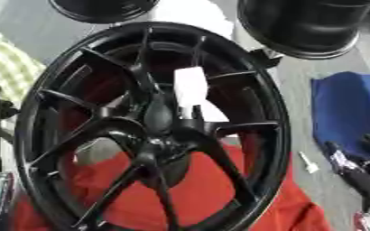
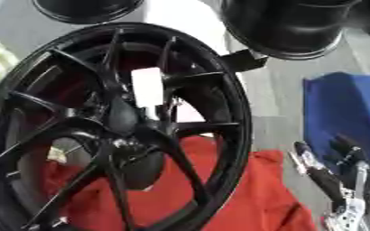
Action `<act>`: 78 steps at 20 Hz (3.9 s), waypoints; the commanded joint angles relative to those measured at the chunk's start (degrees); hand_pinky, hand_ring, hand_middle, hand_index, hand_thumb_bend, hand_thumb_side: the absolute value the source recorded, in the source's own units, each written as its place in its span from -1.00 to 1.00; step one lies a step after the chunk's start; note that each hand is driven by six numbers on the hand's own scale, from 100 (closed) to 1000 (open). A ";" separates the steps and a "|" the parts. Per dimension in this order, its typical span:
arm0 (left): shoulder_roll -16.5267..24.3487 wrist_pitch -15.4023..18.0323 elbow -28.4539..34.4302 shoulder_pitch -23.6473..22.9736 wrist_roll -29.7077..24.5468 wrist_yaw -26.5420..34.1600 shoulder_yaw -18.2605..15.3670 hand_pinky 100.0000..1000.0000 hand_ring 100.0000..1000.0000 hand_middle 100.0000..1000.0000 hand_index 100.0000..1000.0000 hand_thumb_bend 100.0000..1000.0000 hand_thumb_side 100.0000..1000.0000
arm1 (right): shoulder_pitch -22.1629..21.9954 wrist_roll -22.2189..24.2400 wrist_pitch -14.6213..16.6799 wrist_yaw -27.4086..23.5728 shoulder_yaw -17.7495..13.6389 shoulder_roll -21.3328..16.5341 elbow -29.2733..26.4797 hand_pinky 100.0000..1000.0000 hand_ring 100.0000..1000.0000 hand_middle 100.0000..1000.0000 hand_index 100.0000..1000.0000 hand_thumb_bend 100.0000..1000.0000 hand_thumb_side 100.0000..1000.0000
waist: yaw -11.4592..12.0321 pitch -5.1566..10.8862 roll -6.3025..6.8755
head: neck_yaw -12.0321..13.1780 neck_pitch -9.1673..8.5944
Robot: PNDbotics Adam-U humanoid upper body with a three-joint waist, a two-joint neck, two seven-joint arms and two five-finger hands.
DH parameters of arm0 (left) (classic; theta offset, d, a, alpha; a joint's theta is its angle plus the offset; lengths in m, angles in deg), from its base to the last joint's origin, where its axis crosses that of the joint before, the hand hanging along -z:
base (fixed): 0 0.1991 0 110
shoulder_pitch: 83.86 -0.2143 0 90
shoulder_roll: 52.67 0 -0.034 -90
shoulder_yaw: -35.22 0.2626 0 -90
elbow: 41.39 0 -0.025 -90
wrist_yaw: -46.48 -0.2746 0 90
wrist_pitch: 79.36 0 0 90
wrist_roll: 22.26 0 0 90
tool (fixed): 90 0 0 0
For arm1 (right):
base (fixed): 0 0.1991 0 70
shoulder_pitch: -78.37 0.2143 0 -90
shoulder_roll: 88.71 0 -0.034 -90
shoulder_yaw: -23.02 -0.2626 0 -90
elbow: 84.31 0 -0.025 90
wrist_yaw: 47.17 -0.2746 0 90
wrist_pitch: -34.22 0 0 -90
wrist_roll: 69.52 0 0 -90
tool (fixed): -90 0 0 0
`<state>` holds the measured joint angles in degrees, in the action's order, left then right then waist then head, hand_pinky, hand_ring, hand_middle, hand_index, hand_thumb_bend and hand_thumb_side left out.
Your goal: Pull the pin out of the wheel hub.
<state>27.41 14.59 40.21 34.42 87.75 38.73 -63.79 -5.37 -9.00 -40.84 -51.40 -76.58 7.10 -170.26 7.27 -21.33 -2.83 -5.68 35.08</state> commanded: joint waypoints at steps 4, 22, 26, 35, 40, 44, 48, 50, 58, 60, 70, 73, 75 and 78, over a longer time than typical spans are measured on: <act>1.27 -0.02 0.63 0.61 -0.13 0.20 -0.17 0.28 -0.06 -0.15 0.43 -1.00 0.69 | 0.64 -0.88 0.12 -0.43 -0.80 -0.94 -1.13 0.23 0.56 0.26 0.48 0.31 -0.70 | -0.03 1.06 0.17 | 0.69 -0.84; 5.40 -0.70 1.55 -1.09 -1.06 7.37 0.36 0.26 -0.06 -0.15 0.43 -1.00 0.80 | -14.00 13.43 -1.44 5.04 -0.73 -22.28 -24.78 0.30 0.55 0.27 0.47 0.32 -0.70 | -2.14 -0.27 -1.41 | 1.95 -0.65; 6.46 -0.35 2.02 -1.94 -0.47 7.29 0.23 0.26 -0.06 -0.15 0.43 -1.00 0.78 | -14.52 16.33 -2.66 5.74 -1.47 -28.09 -28.36 0.34 0.56 0.31 0.49 0.33 -0.68 | -2.67 -0.73 -1.45 | 2.97 -0.49; 7.38 -0.27 2.31 -4.08 0.66 7.17 0.00 0.26 -0.07 -0.16 0.43 -1.00 0.78 | -4.57 23.29 -8.37 12.53 3.30 -39.63 -28.64 0.44 0.57 0.35 0.51 0.33 -0.61 | -3.02 0.19 -2.02 | 3.62 0.28; 7.23 -0.08 2.10 -4.55 0.43 6.79 0.43 0.26 -0.07 -0.16 0.43 -1.00 0.78 | 2.44 27.61 -9.40 15.96 8.17 -46.65 -28.64 0.51 0.60 0.39 0.52 0.31 -0.61 | -2.48 0.95 -2.39 | 2.81 0.80; 7.00 -0.11 1.99 -4.79 0.01 6.48 0.79 0.26 -0.07 -0.16 0.43 -1.00 0.78 | 7.99 31.03 -10.66 13.63 9.94 -52.07 -28.64 0.53 0.61 0.41 0.52 0.30 -0.62 | -2.01 1.44 -2.33 | 1.86 1.20; 6.74 -0.17 1.53 -5.04 -0.48 6.23 1.26 0.26 -0.07 -0.16 0.43 -1.00 0.78 | 13.53 34.43 -13.24 11.29 11.21 -51.59 -27.74 0.54 0.61 0.42 0.52 0.30 -0.63 | -1.44 2.39 -2.34 | 0.92 1.92; 6.80 -0.13 1.28 -5.24 -0.65 6.01 1.41 0.26 -0.07 -0.16 0.43 -1.00 0.77 | 16.71 36.38 -13.60 11.47 12.24 -49.81 -27.22 0.54 0.61 0.43 0.52 0.30 -0.62 | -1.45 2.84 -2.36 | 0.67 2.28; 6.72 -0.05 0.49 -5.91 -0.95 5.53 1.67 0.26 -0.06 -0.16 0.43 -1.00 0.77 | 28.89 43.88 -13.14 14.81 18.81 -40.92 -23.46 0.51 0.61 0.45 0.52 0.29 -0.64 | -1.74 4.18 -2.14 | -0.32 3.10; 6.62 -0.04 0.24 -6.07 -0.97 5.47 1.70 0.26 -0.06 -0.16 0.43 -1.00 0.77 | 32.04 45.82 -13.18 15.62 20.47 -37.86 -21.51 0.50 0.62 0.45 0.52 0.29 -0.63 | -1.89 4.50 -2.01 | -0.58 3.20; 5.98 -0.06 -1.30 -6.13 -0.48 5.82 1.15 0.26 -0.06 -0.16 0.44 -1.00 0.80 | 44.50 54.84 -13.80 23.89 23.18 -25.52 -10.68 0.47 0.59 0.43 0.51 0.35 -0.66 | -2.74 5.18 -1.58 | -0.44 3.07; 5.76 -0.02 -1.40 -6.03 -0.54 5.88 1.26 0.26 -0.06 -0.16 0.44 -1.00 0.80 | 44.99 60.37 -13.48 25.15 22.12 -24.00 -9.22 0.45 0.59 0.44 0.52 0.34 -0.64 | -2.50 5.27 -1.48 | -1.00 3.58; 5.49 -0.04 -1.50 -5.87 -0.78 5.89 1.47 0.27 -0.06 -0.16 0.44 -1.00 0.81 | 45.08 62.87 -14.37 26.20 22.17 -22.41 -8.47 0.44 0.60 0.44 0.52 0.34 -0.65 | -2.17 5.41 -1.48 | -1.40 4.09; 5.40 -0.03 -1.57 -5.82 -0.87 5.89 1.51 0.27 -0.06 -0.16 0.44 -1.00 0.81 | 45.27 65.86 -15.13 26.63 21.51 -21.70 -8.81 0.44 0.60 0.44 0.52 0.34 -0.65 | -2.11 5.46 -1.48 | -1.47 4.25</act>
<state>32.36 14.47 38.13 27.91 87.02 44.42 -62.20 38.77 55.63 -55.76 -25.30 -53.98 -13.93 -178.75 5.16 -17.61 -4.67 -6.98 39.20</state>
